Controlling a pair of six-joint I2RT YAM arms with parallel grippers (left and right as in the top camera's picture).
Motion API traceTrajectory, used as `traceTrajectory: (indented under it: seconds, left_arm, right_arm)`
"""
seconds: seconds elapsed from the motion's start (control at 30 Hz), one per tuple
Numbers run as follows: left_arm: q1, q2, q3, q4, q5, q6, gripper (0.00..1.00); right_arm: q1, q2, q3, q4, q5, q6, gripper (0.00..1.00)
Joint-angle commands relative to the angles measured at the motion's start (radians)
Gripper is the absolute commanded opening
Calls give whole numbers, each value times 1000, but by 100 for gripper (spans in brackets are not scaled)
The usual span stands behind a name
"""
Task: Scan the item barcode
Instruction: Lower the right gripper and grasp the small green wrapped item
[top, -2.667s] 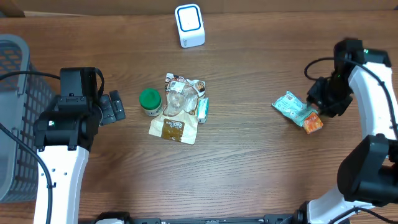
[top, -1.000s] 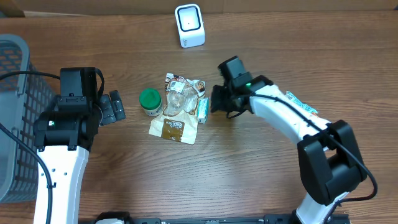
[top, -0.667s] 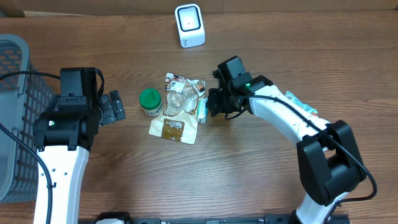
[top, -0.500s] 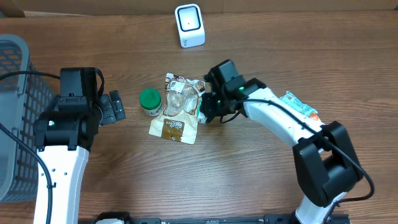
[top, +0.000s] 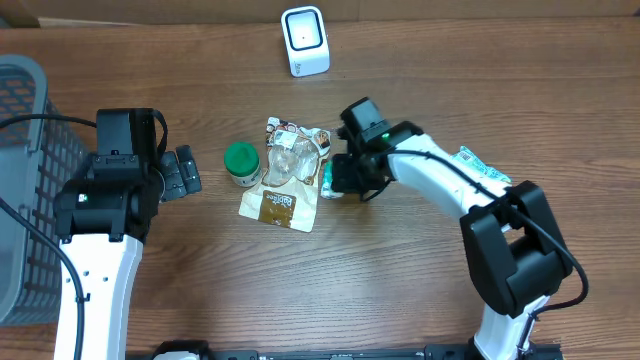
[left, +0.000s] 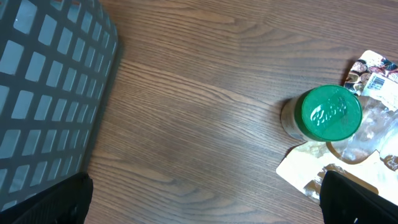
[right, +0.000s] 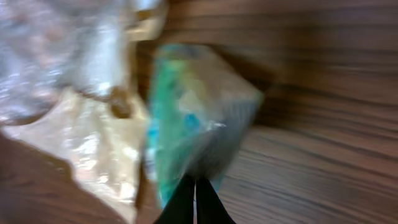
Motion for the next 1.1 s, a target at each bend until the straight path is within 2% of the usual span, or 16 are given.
traceTrajectory:
  seconds: [0.0,0.13,0.27,0.4,0.67,1.07]
  left_arm:
    - [4,2,2,1,-10,19,100]
    - [4,2,2,1,-10,19,100]
    - [4,2,2,2,-10,19,100]
    - [4,2,2,2,-10,19,100]
    - [4,2,2,2,-10,19,100]
    - [4,2,2,2,-10,19,100]
  right_arm:
    - [-61,0,44,-49,25,2,4]
    - [-93,0,73,-105,-14,-75,5]
    - [-106,0,80,-125,-129,-84,20]
    - [-91,0,80,-125,-193,-77,27]
    - [-57,37,77,-122,-102,81,32]
    - [-57,129,76,-140,-63,98,32]
